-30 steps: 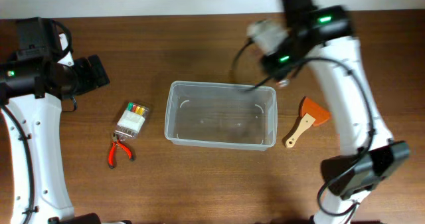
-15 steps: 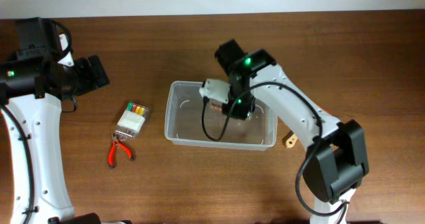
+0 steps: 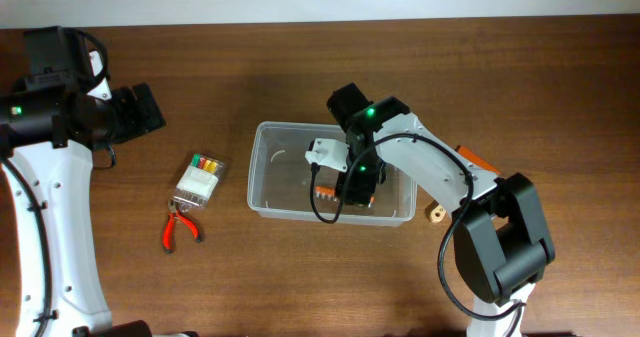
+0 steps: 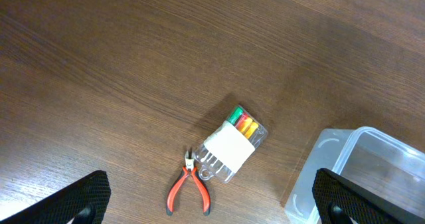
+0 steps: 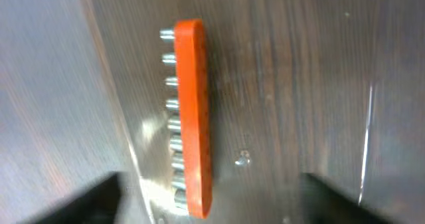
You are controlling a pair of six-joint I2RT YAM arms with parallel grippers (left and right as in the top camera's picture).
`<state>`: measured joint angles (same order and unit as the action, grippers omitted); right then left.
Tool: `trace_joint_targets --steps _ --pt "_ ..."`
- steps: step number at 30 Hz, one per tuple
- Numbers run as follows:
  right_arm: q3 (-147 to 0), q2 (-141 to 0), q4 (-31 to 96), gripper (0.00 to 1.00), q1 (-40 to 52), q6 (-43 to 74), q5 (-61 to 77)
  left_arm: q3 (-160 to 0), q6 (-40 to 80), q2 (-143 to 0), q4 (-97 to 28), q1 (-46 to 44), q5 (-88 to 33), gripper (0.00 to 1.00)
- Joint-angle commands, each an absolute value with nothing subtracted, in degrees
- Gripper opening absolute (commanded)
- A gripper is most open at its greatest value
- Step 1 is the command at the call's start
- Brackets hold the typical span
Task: Pack container
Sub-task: 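Carry the socket rail into the container and release it, then move the right gripper to the scraper and grasp its wooden handle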
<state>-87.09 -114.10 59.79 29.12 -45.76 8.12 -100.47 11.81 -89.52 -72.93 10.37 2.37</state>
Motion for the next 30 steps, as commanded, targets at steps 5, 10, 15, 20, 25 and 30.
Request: trace_joint_targets --steps 5,10,15,20,25,30 --pt "-104.6 -112.0 66.5 0.99 28.4 -23.0 -3.6 -100.9 12.5 -89.7 -72.9 10.6 2.8 0.99" --pt "-121.8 -108.6 74.6 0.99 23.2 8.8 -20.0 -100.9 12.3 -89.7 -72.9 10.6 2.8 0.99" --pt "-128.7 -105.3 83.2 0.99 12.3 25.2 -11.5 -100.9 12.3 -89.7 -72.9 10.6 2.8 0.99" --pt "-127.3 -105.4 93.6 0.99 2.9 41.7 -10.8 -100.9 12.1 -89.7 -72.9 10.6 2.8 0.99" --pt "-122.7 -105.4 95.9 0.98 -1.7 44.5 -3.3 -100.9 11.9 -89.7 -72.9 10.6 2.8 0.99" --pt "-112.3 -105.4 94.6 0.99 -1.8 49.0 -1.8 -100.9 11.9 -89.7 -72.9 10.6 2.8 0.99"
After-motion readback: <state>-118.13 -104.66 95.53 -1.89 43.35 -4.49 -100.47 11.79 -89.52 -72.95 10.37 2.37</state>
